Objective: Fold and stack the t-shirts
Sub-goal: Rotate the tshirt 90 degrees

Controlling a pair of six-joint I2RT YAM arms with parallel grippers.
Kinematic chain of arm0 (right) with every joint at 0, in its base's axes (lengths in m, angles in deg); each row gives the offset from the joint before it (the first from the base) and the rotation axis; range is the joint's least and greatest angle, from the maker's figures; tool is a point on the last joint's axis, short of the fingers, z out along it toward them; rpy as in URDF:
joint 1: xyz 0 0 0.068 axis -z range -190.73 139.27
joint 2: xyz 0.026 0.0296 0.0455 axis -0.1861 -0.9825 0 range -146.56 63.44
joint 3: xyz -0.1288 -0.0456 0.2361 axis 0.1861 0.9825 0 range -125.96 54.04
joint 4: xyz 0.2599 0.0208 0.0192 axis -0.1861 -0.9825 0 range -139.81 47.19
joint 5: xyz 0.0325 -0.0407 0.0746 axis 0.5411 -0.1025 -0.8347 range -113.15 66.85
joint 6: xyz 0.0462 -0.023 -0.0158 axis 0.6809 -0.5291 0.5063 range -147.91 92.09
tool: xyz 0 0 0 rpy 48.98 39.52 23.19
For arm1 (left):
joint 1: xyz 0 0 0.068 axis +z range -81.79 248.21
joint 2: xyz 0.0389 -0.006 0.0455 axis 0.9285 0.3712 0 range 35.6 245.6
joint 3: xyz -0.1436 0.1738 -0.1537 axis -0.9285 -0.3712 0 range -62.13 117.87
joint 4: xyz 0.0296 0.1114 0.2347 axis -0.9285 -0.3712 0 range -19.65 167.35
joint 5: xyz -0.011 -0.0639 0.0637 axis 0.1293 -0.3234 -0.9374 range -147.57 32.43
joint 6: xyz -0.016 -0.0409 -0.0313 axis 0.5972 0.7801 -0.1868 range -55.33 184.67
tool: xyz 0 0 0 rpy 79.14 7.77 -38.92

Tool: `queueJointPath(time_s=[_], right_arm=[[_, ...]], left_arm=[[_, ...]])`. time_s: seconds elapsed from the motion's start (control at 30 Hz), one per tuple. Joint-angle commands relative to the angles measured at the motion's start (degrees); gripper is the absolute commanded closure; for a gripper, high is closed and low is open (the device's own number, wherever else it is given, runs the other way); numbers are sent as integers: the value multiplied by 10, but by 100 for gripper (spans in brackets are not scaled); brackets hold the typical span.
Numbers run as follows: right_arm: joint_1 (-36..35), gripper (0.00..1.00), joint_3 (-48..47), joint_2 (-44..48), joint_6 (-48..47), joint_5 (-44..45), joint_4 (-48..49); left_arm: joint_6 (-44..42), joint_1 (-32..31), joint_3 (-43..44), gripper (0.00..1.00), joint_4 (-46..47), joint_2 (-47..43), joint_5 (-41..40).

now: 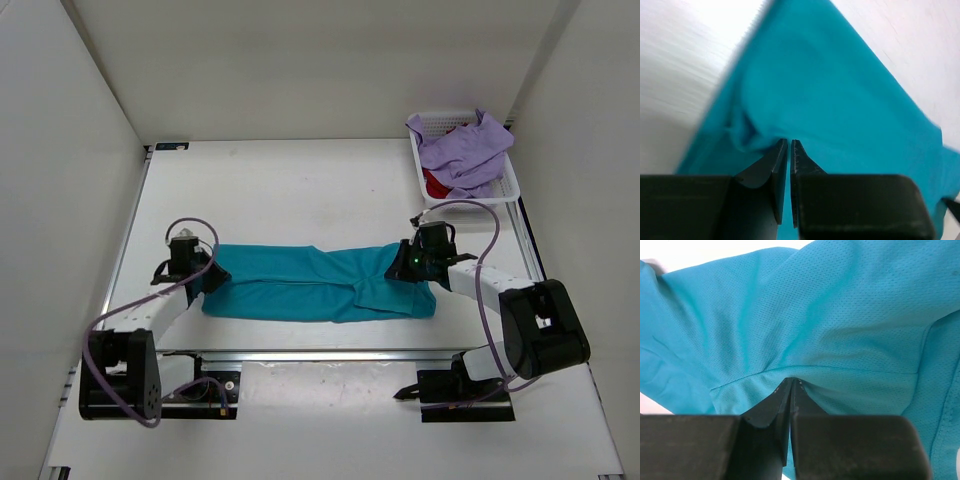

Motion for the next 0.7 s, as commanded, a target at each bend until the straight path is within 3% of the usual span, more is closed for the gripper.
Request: queueJointPath(time_s=[0.0,0.17,0.23,0.33,0.47,0.67], right_arm=[[5,100,2,12,2,-1,26],[2,100,-10,14,9,4,17],[-2,100,-18,15,9,16,12],[-9,100,-26,11,9,35,4],[-29,100,-68,-13,-4,132,-32],[-31,100,-153,-151,10,118,-32]], left_arm=[[2,62,-14,100,24,-7,13],[41,169,-103,96,70,-67,48],[54,173,-111,95,95,-69,77],[60,150,-95,95,94,-77,83],[46,91,-50,94,64,-141,40],[12,21,-16,92,56,-136,34]])
